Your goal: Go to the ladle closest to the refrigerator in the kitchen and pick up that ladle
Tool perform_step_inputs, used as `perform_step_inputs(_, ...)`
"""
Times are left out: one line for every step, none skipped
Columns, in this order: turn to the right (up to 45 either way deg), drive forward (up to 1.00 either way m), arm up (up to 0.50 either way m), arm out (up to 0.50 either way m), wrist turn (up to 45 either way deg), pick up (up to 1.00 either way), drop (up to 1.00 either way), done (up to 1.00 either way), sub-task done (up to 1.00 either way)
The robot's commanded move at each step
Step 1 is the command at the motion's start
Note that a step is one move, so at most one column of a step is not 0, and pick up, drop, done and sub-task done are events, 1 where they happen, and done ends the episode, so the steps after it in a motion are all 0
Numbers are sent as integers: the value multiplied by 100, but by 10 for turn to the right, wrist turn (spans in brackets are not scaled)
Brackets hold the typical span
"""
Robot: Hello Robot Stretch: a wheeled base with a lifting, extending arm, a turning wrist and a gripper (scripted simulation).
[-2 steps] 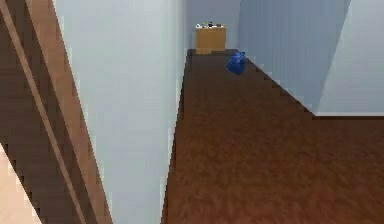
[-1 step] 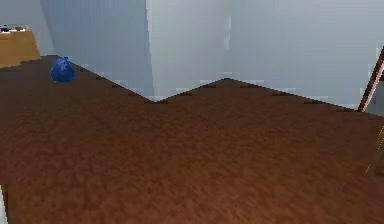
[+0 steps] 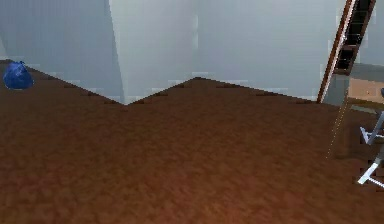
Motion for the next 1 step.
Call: perform_step_inputs(30,0,0,0,0,0,0,0,0)
